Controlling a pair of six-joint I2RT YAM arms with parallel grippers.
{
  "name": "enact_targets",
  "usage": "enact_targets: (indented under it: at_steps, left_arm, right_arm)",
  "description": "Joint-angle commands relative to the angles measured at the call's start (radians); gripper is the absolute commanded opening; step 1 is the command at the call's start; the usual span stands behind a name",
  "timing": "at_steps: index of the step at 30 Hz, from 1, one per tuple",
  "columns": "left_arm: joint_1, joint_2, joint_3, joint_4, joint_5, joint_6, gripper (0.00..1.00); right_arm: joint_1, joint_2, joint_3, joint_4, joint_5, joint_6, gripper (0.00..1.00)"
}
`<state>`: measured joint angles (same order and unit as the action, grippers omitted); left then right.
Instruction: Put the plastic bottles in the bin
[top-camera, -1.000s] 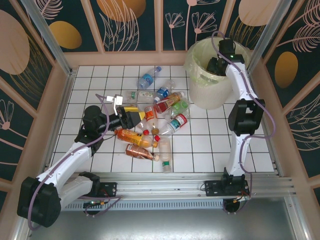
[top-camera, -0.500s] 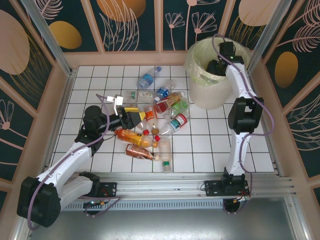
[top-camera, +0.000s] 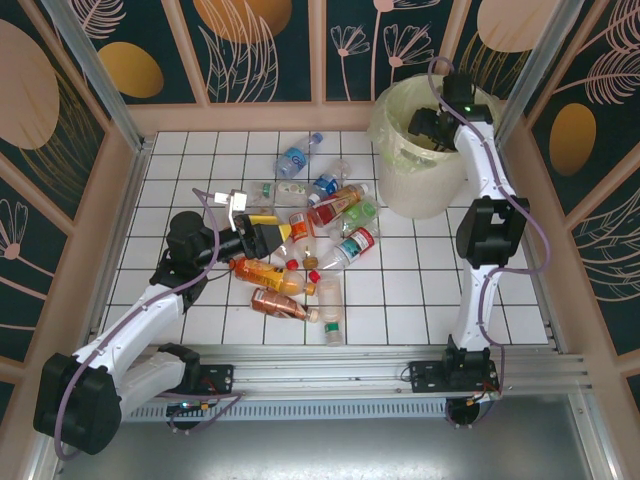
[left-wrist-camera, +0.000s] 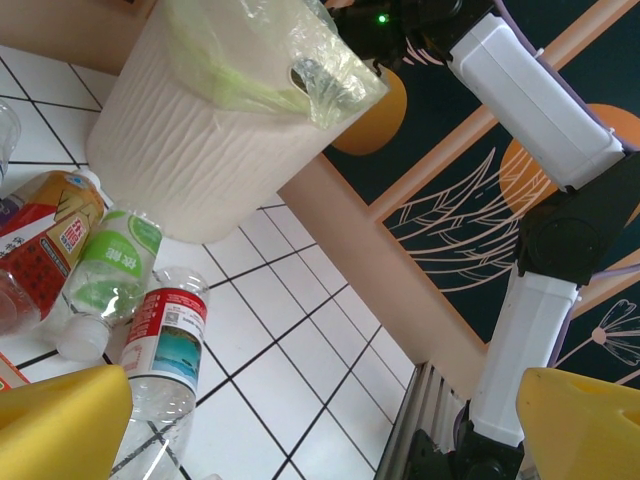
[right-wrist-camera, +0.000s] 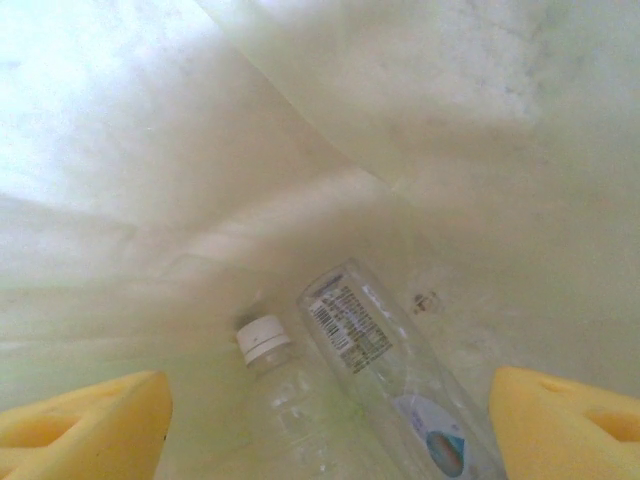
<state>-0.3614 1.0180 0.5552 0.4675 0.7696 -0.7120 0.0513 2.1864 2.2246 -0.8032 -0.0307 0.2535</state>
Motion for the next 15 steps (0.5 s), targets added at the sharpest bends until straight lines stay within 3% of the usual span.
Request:
enact_targets:
  at_steps: [1, 15]
  left_arm:
    - [-0.007, -0.010, 0.015, 0.018, -0.006, 0.007, 0.99]
    - [-0.011, -0.015, 0.014, -0.021, -0.032, 0.054, 0.99]
  right_arm:
    - [-0.007, -0.082, 0.027, -0.026, -0.028, 0.018, 0.84]
    - [0.014, -0.416, -0.215, 0.107, -0.094, 0.043, 0.84]
